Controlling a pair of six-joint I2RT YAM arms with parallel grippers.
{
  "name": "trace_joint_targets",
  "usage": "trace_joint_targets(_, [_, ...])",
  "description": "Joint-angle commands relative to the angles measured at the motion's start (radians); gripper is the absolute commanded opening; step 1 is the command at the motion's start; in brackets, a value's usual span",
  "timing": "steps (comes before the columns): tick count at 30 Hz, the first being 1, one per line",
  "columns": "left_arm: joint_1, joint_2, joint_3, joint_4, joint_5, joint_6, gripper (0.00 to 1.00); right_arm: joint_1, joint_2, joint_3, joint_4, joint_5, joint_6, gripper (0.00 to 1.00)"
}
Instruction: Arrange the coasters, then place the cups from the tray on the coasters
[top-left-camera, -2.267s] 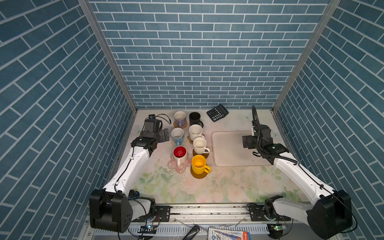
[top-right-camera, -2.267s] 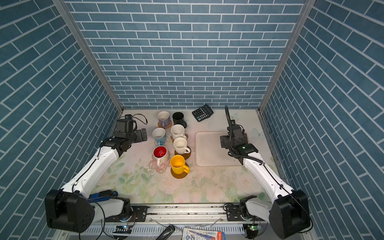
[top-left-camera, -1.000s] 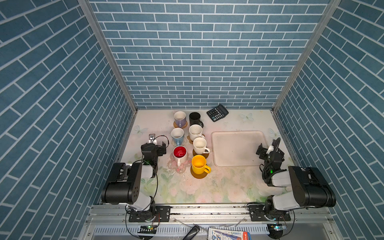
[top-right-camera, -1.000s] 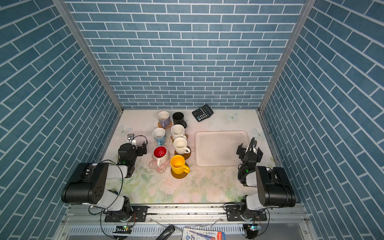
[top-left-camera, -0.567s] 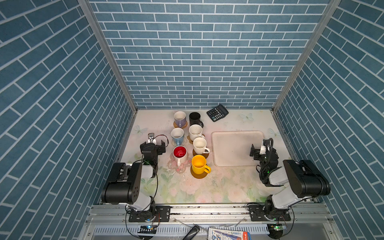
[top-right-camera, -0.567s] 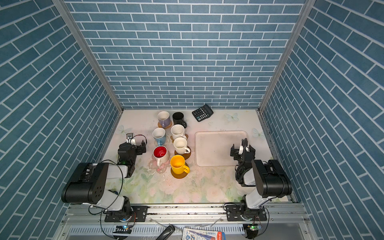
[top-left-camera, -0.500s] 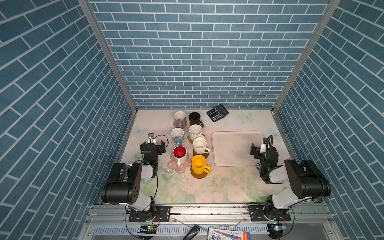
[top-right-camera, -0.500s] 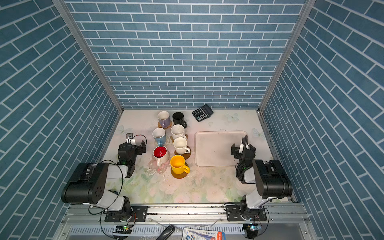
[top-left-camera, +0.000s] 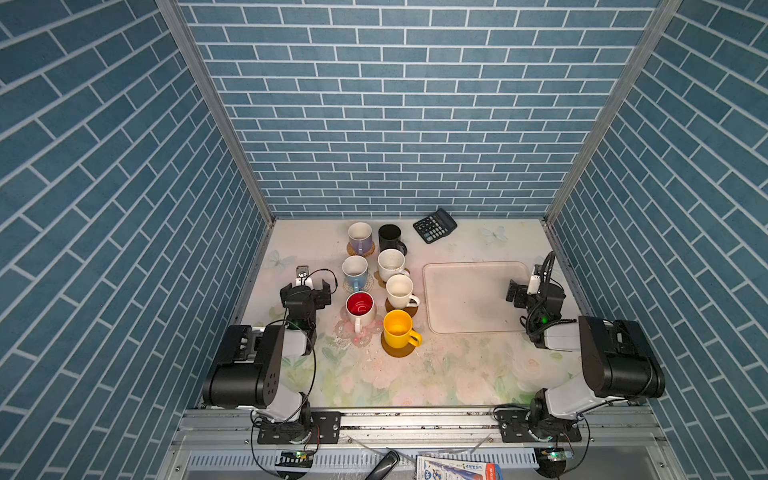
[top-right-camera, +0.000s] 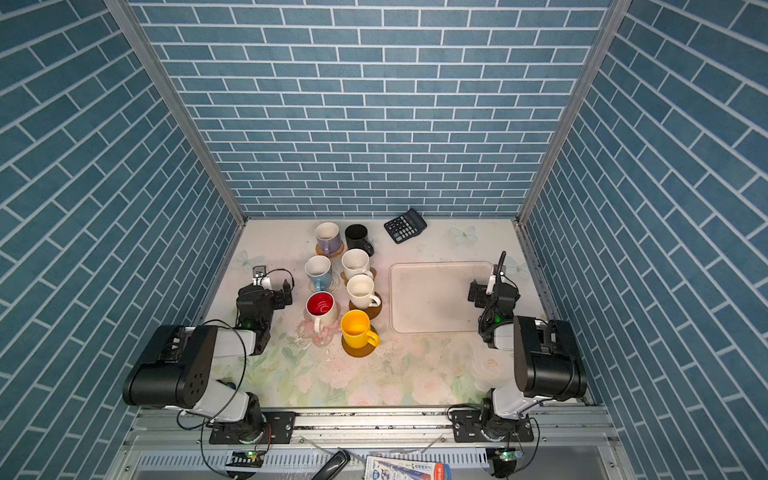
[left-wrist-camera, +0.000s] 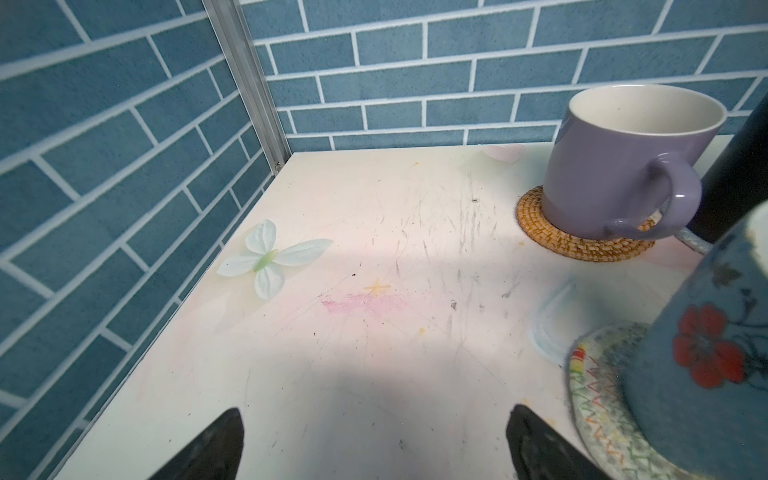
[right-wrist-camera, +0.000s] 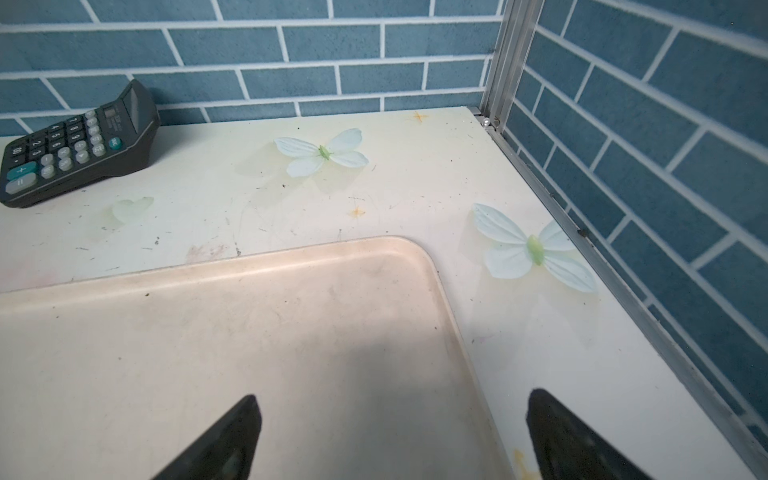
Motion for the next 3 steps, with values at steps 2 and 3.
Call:
trace_joint_targets(2, [-0.006, 0.007, 0.018, -0.006, -0.009, 0.005, 0.99, 0.003, -0.006, 0.014, -0.014, -0.014, 0.004, 0.99])
trace_joint_targets(3, [-0.006, 0.007, 0.018, -0.006, -0.008, 0.005, 0.99, 0.003, -0.010, 0.010, -0.011, -0.013, 0.004, 0.99])
